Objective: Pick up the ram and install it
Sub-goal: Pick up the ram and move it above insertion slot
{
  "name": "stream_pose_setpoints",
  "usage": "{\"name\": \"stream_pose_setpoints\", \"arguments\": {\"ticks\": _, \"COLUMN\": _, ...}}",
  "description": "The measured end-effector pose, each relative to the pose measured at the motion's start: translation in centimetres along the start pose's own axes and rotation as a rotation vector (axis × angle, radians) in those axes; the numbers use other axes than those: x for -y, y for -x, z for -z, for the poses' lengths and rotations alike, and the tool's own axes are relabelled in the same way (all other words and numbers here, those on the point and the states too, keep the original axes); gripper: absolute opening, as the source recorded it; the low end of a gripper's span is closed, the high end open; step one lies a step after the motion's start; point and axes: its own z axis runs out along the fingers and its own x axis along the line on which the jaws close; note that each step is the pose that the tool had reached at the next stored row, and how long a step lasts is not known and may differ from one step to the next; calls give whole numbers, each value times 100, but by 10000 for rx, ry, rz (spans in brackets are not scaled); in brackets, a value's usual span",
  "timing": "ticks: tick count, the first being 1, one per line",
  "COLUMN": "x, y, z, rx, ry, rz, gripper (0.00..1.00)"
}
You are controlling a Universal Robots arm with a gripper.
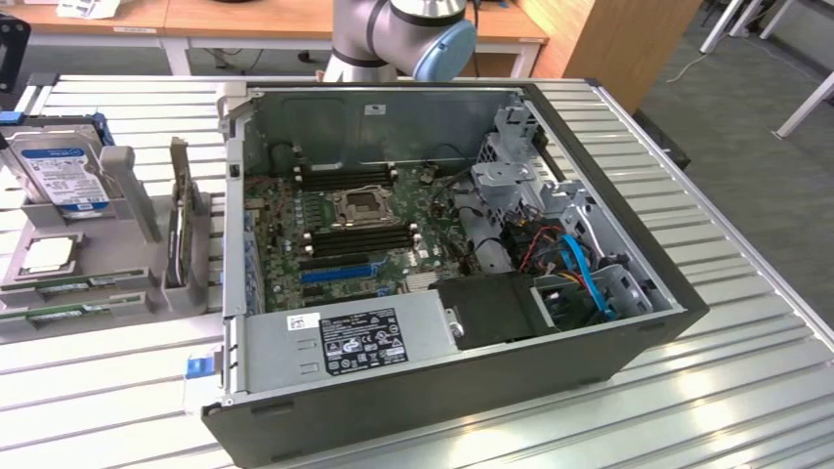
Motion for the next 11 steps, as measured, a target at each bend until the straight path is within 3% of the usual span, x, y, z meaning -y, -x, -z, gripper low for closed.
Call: {"name": "stream_pose_setpoints", "arguments": {"ticks": 11, "x": 0, "y": 0, "z": 0, "rx": -99, "ry": -52, "rz": 1683, "gripper": 10}}
